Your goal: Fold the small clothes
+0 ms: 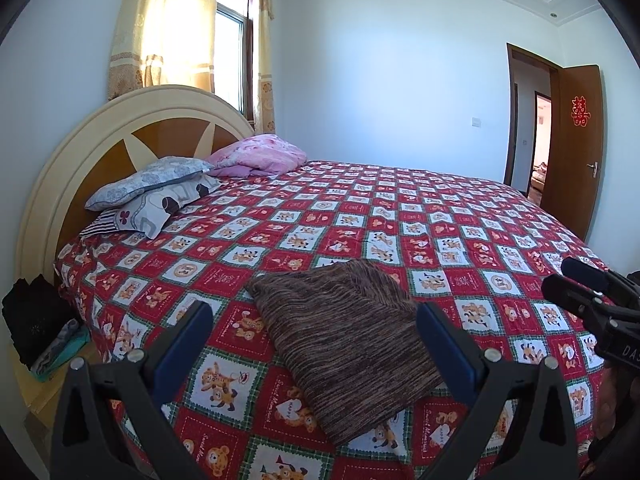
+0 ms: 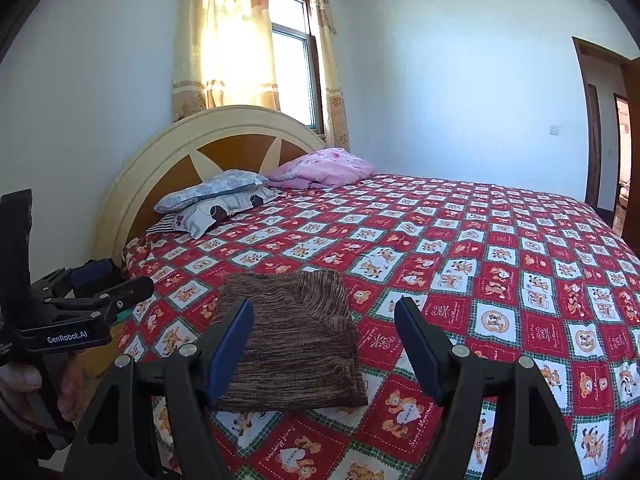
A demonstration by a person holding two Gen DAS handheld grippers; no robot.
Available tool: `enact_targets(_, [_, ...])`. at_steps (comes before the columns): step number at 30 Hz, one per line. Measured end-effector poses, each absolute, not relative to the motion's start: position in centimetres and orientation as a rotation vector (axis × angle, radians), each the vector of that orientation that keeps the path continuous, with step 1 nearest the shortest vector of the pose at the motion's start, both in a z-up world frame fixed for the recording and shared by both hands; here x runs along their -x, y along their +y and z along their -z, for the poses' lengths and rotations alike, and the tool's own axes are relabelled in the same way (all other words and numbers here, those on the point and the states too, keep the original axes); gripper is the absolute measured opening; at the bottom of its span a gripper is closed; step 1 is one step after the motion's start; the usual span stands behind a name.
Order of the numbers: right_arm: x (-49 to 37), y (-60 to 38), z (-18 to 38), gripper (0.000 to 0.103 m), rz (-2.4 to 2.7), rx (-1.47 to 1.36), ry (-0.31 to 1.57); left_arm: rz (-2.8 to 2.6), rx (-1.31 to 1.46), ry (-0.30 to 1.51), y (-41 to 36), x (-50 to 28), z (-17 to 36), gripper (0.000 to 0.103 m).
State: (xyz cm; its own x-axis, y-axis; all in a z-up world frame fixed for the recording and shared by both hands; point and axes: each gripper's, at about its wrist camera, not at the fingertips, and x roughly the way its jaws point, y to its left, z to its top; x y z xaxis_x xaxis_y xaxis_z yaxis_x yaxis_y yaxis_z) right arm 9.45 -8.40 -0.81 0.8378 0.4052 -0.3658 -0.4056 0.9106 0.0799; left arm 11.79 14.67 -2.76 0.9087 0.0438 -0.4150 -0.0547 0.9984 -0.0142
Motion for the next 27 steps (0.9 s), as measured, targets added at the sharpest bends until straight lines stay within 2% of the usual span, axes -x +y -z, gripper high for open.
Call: enact_targets(27, [-7.7, -7.7, -0.7, 0.074, -0.450, 0.020, 0.319, -0.085, 0.017, 0.409, 15.3, -11.6, 2.2, 0.103])
